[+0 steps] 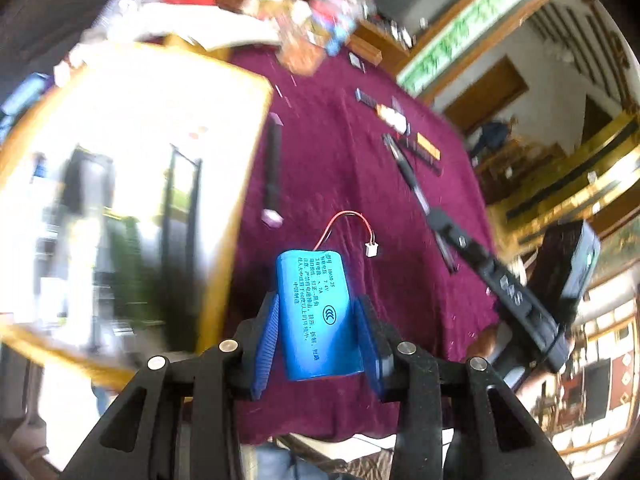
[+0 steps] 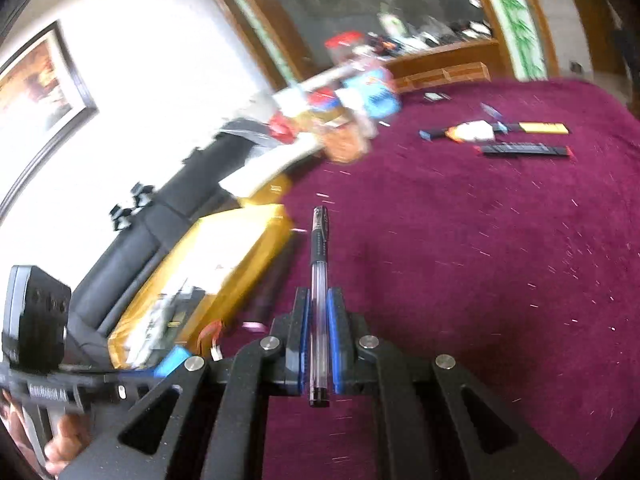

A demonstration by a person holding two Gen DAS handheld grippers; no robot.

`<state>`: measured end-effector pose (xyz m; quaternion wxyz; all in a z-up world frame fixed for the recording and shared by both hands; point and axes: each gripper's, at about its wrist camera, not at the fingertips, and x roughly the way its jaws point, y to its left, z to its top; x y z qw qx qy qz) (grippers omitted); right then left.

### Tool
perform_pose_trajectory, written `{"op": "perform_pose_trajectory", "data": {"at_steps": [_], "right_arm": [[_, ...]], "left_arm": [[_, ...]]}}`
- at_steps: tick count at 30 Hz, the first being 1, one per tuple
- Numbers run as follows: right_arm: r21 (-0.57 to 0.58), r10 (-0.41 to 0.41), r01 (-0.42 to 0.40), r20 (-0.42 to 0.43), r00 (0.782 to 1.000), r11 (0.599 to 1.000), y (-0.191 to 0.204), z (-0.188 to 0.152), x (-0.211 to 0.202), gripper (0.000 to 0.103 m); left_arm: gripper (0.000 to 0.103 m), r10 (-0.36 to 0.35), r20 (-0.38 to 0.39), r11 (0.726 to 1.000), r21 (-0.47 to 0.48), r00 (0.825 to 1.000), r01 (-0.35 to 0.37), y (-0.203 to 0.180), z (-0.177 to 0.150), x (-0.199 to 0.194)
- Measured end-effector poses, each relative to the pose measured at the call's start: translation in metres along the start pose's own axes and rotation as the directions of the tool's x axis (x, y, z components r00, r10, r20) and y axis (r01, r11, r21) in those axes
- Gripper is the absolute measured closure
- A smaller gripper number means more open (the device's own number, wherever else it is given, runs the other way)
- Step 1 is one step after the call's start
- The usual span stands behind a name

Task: Organize rigid objects
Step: 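Carry the clear pen and blue battery into the tray and open both tools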

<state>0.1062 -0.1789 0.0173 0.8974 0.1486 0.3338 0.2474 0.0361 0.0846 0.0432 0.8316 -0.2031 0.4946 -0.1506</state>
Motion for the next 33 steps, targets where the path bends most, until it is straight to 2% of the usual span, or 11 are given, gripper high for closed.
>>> {"op": "perform_pose_trajectory", "data": {"at_steps": [3,6,8,11,13,19,24,33], "right_arm": [[-0.061,0.072,-0.071,0.012,0.997,0.996,0.045,0.003,-0.008,0.095],[-0.099,0.138,-0.139,-0.017,0.99,0.985,0.081,0.003,-0.003,0.094],[-0.1,0.183,-0.188,-0.06,0.981,0.977,0.101,0.001,0.01,0.094],[-0.095,0.205,-0.216,-0.11,0.973,0.972,0.123,-0.004,0.03,0.094],[-0.099,0.198,-0.212,-0.14,0.97,0.972,0.135,-0.008,0.046,0.094],[-0.146,0.107,-0.139,-0.212,0.971,0.979,0.159,-0.022,0.088,0.094],[-0.153,0.063,-0.105,-0.26,0.964,0.983,0.162,-0.032,0.109,0.094],[-0.193,-0.017,-0.041,-0.29,0.957,0.98,0.173,-0.045,0.128,0.094]], "left_arm": [[0.064,0.023,0.071,0.999,-0.024,0.997,-0.021,0.021,0.002,-0.044],[0.064,0.078,0.135,0.996,-0.054,0.988,-0.071,0.043,0.005,-0.075],[0.064,0.126,0.174,0.99,-0.078,0.977,-0.114,0.056,0.009,-0.087],[0.064,0.157,0.19,0.984,-0.119,0.969,-0.136,0.08,0.012,-0.092],[0.064,0.175,0.183,0.978,-0.145,0.967,-0.15,0.098,0.014,-0.087],[0.064,0.213,0.129,0.964,-0.187,0.969,-0.187,0.132,0.017,-0.066],[0.064,0.243,0.106,0.957,-0.187,0.964,-0.22,0.139,0.02,-0.053],[0.066,0.277,0.066,0.948,-0.18,0.959,-0.262,0.148,0.022,-0.036]]}}
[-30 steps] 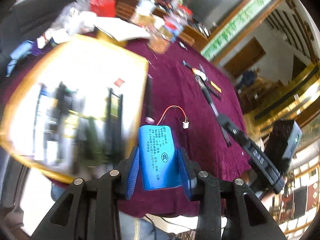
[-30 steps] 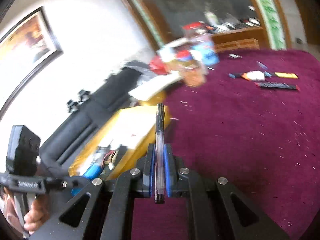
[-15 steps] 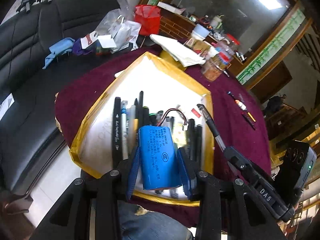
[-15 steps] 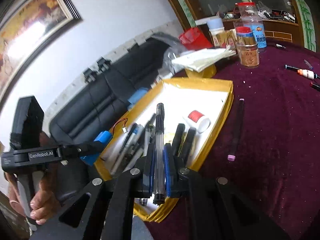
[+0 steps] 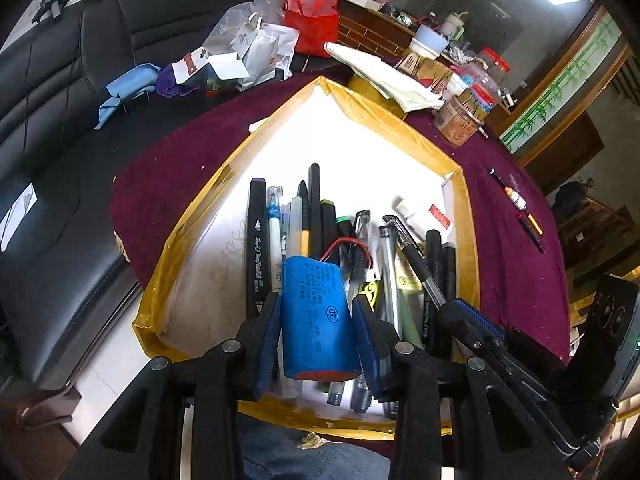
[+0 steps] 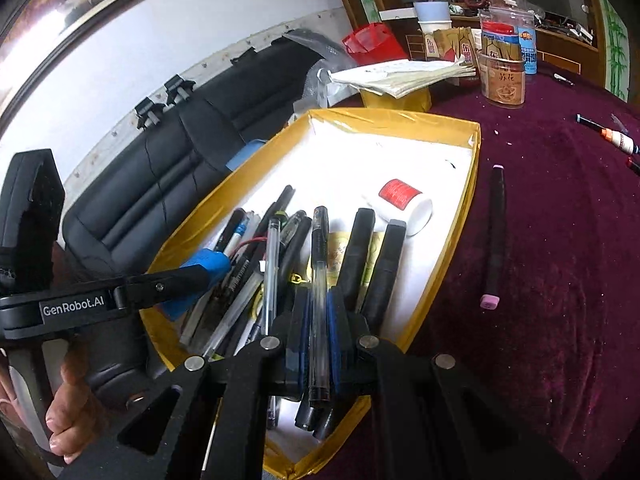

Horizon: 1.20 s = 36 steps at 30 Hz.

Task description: Organize rigid objects

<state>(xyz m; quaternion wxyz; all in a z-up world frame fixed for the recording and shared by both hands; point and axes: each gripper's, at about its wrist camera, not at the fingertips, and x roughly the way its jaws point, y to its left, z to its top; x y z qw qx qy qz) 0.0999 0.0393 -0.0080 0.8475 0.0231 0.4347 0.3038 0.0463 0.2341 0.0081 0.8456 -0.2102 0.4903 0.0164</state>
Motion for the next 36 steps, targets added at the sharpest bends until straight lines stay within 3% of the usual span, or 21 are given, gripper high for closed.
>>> {"op": "perform_pose_trajectory", "data": {"at_steps": [10,12,13,14,15,18,21,25,28,33,35,36], "right_arm": [[0.002,0.006,-0.006,-0.022,1.0,1.0,0.004,-0.002,0.008,0.094],[0.002,0.035,-0.035,-0.031,0.999,0.999,0.003,-0.001,0.005,0.086],[0.001,0.043,-0.043,-0.025,0.999,0.999,0.002,-0.001,0.0,0.071],[-0.007,0.047,-0.047,0.014,0.999,0.999,0.0,0.0,-0.015,0.057],[-0.015,0.048,-0.048,0.048,0.998,0.999,-0.001,0.001,-0.028,0.053],[0.016,0.052,-0.055,0.134,0.99,0.998,-0.022,0.001,-0.07,0.052],[0.101,0.049,-0.065,0.153,0.987,0.993,-0.056,-0.002,-0.091,0.052],[0.199,-0.033,0.012,0.099,0.995,0.98,-0.099,-0.014,-0.082,0.052],[0.249,-0.033,0.015,0.067,0.997,0.968,-0.112,-0.019,-0.071,0.052],[0.178,-0.006,-0.011,0.092,0.996,0.984,-0.087,-0.025,-0.078,0.049],[0.126,-0.017,0.006,0.092,0.996,0.992,-0.07,-0.024,-0.08,0.035],[0.102,-0.024,0.014,0.091,0.996,0.995,-0.063,-0.023,-0.081,0.033]], "left_arm": [[0.066,0.032,-0.031,0.999,0.018,0.999,-0.031,-0.004,-0.006,0.013],[0.062,0.007,-0.027,1.0,0.023,1.0,-0.007,-0.006,-0.008,0.01],[0.058,-0.013,-0.018,1.0,0.026,1.0,0.014,-0.008,-0.01,0.005],[0.043,-0.027,0.001,0.999,0.031,1.0,0.027,-0.01,-0.013,-0.002],[0.035,-0.031,0.023,0.999,0.038,0.999,0.03,-0.013,-0.015,-0.008],[0.034,-0.03,0.093,0.996,0.088,0.995,0.021,-0.033,-0.024,-0.027],[0.034,-0.041,0.128,0.99,0.141,0.991,0.023,-0.058,-0.032,-0.037],[0.033,0.015,0.166,0.979,0.2,0.986,-0.049,-0.089,-0.044,-0.036],[0.031,0.117,0.212,0.959,0.229,0.97,-0.166,-0.108,-0.051,-0.03],[0.017,0.222,0.274,0.929,0.233,0.936,-0.289,-0.115,-0.058,-0.032],[0.015,0.231,0.277,0.93,0.219,0.933,-0.295,-0.111,-0.057,-0.035],[0.013,0.231,0.273,0.931,0.215,0.934,-0.294,-0.108,-0.058,-0.036]]}}
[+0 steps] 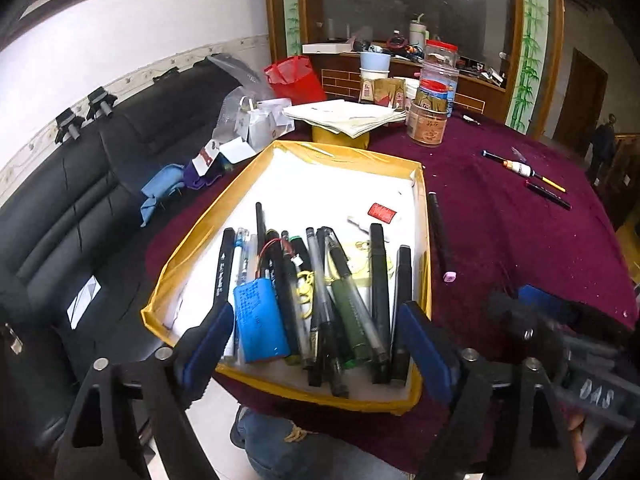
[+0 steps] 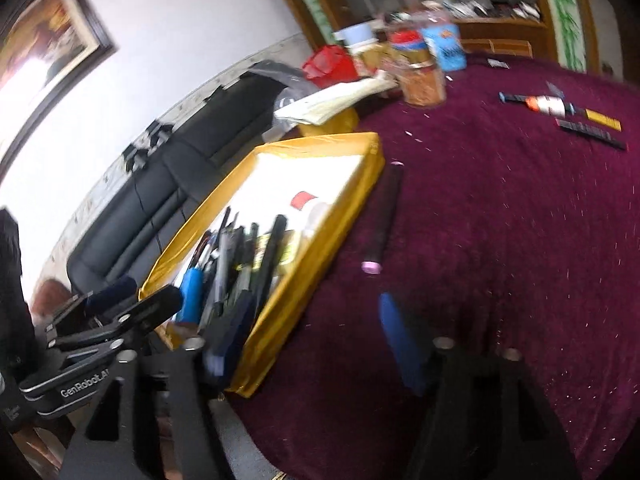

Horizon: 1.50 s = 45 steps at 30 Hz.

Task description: Organize rigid objects

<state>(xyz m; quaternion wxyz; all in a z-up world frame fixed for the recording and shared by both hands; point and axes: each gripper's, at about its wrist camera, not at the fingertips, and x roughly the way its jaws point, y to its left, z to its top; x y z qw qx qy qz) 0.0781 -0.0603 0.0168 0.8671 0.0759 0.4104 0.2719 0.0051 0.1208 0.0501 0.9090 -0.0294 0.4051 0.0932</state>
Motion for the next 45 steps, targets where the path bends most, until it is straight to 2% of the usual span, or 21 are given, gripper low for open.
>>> {"op": "perform_pose_trajectory", "data": {"at_steps": [4,17,45], "right_arm": [[-0.088,0.006,-0.006,0.001,1.0,0.996,0.026,-0.001,-0.002,0.032],[-0.147,-0.028,0.022,-0.037,0.999,0.989,0.051,-0.002,0.012,0.031],[-0.181,-0.04,0.031,-0.046,0.998,0.983,0.071,-0.002,0.017,0.031]], "left_arm": [[0.013,0.026,-0.001,0.999,-0.021,1.0,-0.026,0.01,-0.003,-0.002],[0.012,0.051,0.012,0.997,-0.066,0.999,-0.051,0.034,-0.004,-0.007],[0.01,0.052,0.003,0.994,-0.099,0.999,-0.051,0.051,-0.007,-0.006]]}}
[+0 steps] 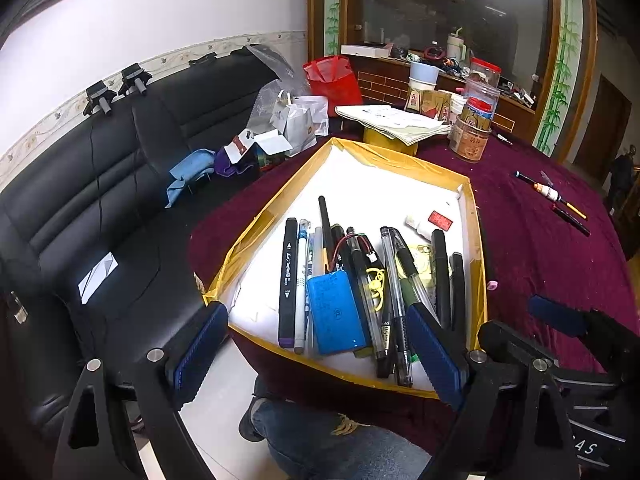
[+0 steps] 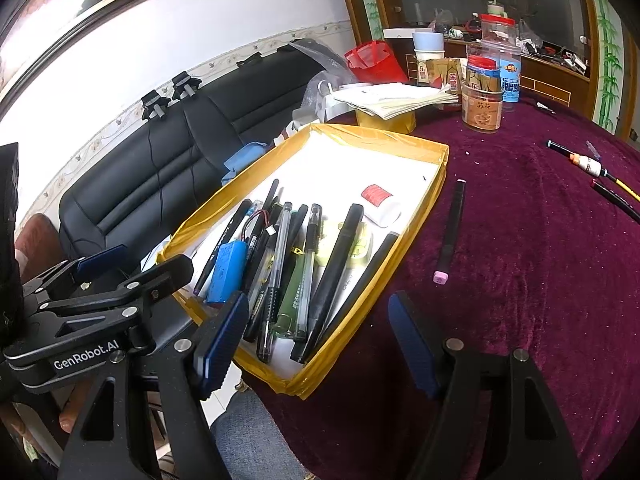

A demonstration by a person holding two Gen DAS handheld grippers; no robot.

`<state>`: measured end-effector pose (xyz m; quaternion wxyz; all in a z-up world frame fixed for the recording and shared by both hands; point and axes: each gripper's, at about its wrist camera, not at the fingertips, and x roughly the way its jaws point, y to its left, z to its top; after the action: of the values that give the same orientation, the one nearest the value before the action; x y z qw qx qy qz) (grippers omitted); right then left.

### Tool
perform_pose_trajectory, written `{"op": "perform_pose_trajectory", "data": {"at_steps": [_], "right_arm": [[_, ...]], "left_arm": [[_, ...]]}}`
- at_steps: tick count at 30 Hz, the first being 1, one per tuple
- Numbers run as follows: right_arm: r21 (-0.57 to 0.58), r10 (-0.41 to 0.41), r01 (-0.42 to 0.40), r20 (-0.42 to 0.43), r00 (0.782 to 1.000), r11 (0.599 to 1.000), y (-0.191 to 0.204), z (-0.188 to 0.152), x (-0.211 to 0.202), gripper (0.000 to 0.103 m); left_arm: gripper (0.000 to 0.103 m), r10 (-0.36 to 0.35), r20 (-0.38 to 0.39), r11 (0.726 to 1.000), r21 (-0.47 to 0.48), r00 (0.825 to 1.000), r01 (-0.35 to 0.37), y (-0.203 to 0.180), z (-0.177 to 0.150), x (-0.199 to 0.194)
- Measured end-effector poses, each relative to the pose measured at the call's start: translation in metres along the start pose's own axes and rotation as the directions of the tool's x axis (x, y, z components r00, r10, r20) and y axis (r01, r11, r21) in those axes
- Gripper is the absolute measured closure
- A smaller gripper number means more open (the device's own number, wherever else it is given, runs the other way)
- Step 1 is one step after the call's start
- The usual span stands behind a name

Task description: Organize rigid objects

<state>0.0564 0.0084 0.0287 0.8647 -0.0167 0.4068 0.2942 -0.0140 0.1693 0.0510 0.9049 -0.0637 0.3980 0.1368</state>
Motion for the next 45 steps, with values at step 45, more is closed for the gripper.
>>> {"op": "perform_pose_trajectory", "data": {"at_steps": [45], "right_arm": [[-0.033,-0.011,0.012,0.034,0.999,0.999,0.013,0.005,-0.009,0.031]], "left_arm": [[0.01,0.003,0.007,0.997,-0.079,1.0,-0.003,0.034,0.006,-0.011]]}}
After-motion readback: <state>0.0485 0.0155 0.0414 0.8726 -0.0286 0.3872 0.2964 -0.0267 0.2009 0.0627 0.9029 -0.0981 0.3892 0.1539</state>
